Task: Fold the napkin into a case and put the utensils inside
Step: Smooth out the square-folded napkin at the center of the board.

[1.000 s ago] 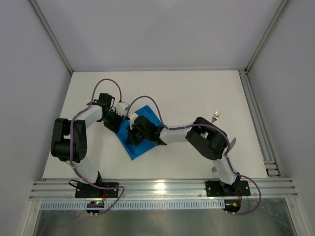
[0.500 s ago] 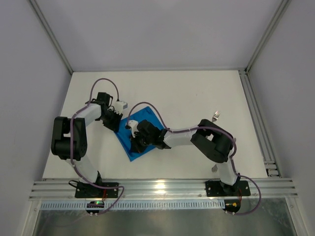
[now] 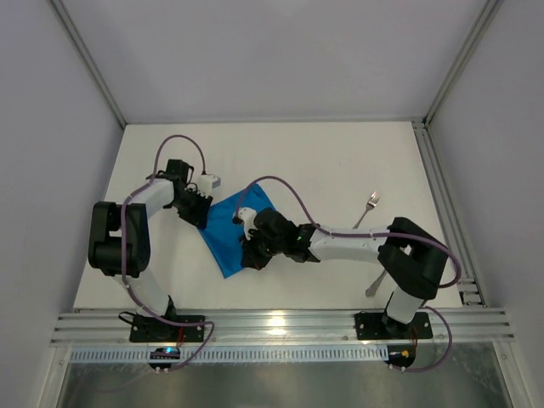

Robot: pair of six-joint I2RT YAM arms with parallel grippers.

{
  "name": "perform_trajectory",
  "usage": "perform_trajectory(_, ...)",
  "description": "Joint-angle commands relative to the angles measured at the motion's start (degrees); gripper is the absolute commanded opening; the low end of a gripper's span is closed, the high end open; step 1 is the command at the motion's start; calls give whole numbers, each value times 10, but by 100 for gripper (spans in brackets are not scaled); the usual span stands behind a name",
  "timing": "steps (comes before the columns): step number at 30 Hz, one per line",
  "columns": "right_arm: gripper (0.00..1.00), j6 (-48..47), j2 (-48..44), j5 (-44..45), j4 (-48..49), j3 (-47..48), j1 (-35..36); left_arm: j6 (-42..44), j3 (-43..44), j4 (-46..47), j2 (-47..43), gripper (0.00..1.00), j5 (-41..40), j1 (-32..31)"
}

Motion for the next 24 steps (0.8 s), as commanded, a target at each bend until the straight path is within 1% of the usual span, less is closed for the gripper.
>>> perform_trajectory(1, 4, 52, -65, 26, 2, 25, -32, 22, 0, 9, -24, 29, 15, 4)
perform_trajectory(3, 4, 75, -69, 31, 0, 13, -57, 22, 6, 2, -28, 29, 14, 4)
perform_trajectory(7, 4, 134, -70, 19, 32, -42, -145, 22, 16, -4, -31, 30, 12, 4)
perform_trajectory(10, 4, 140, -63, 22, 35, -73, -181, 22, 14, -5, -32, 30, 12, 4)
perform_trajectory(14, 4, 153, -54, 26, 27, -95, -208, 21, 15, -4, -29, 30, 8, 4)
perform_trajectory(19, 4, 179, -67, 45, 33, -132, -233, 22, 13, -2, -28, 30, 7, 4)
perform_trajectory(21, 4, 173, -68, 25, 26, -124, -241, 20, 22, -10, -35, 30, 18, 4)
perform_trajectory(23, 4, 152, -74, 21, 2, -83, -240, 18, 31, -25, -46, 33, 40, 4)
perform_trajectory(24, 4, 127, -80, 27, -25, -64, -240, 16, 41, -30, -61, 34, 44, 4)
